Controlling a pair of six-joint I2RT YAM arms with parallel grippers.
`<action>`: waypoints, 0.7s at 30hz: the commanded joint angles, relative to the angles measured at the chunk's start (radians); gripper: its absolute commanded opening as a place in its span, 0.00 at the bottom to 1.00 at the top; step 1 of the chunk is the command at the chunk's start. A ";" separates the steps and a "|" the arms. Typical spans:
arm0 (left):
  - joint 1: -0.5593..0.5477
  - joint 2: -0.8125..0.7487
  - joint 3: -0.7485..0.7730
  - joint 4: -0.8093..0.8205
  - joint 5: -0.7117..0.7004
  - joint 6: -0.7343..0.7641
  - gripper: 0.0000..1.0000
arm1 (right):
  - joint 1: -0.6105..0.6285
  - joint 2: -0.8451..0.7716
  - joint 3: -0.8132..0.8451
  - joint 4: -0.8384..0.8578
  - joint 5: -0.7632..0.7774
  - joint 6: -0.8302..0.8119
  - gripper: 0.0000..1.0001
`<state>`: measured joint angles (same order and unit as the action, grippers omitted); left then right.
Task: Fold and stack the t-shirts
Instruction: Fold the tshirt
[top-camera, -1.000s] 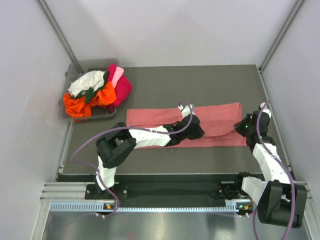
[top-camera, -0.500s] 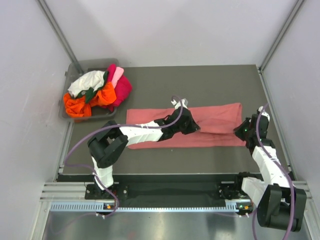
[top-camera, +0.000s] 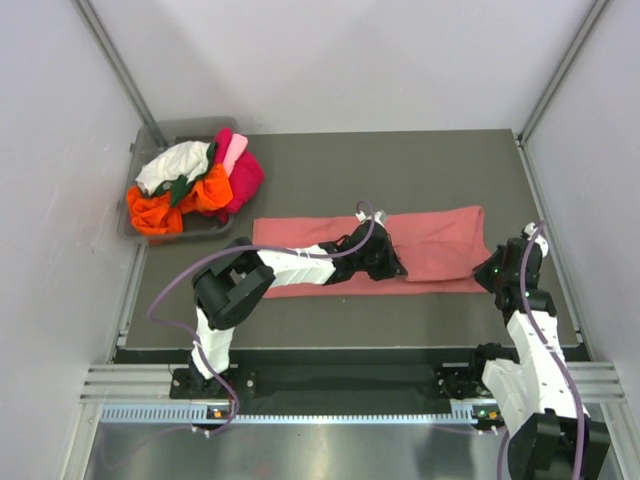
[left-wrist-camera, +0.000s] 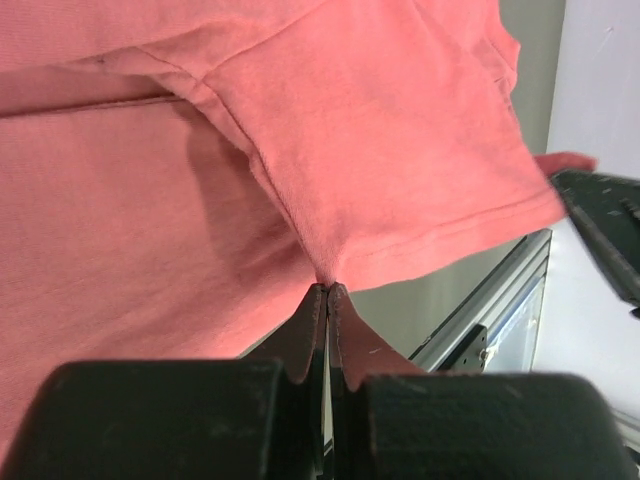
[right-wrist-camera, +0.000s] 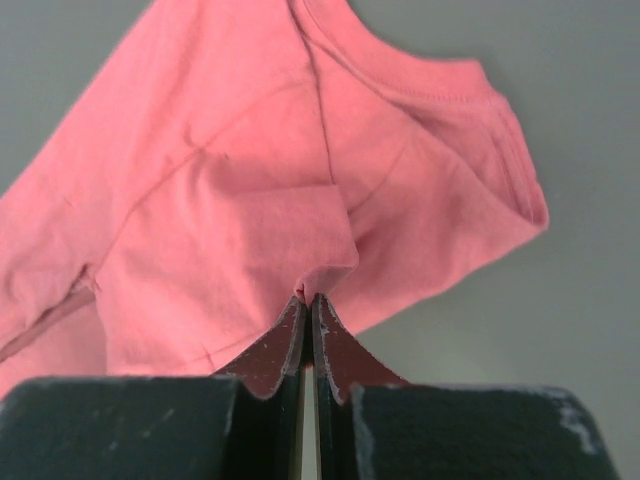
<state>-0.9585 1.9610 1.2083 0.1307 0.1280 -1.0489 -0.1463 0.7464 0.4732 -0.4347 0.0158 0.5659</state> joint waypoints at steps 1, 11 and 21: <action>-0.003 -0.020 0.013 0.023 0.003 -0.002 0.00 | 0.005 0.001 0.047 -0.084 -0.013 0.023 0.00; -0.002 -0.045 -0.004 -0.032 -0.033 0.013 0.00 | 0.079 0.001 0.053 -0.185 -0.134 0.080 0.18; -0.066 -0.281 -0.165 -0.063 -0.257 0.096 0.63 | 0.086 -0.055 0.122 -0.191 0.030 0.061 0.62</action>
<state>-1.0119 1.8172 1.0843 0.0696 -0.0189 -1.0042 -0.0673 0.6983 0.5446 -0.6502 -0.0238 0.6296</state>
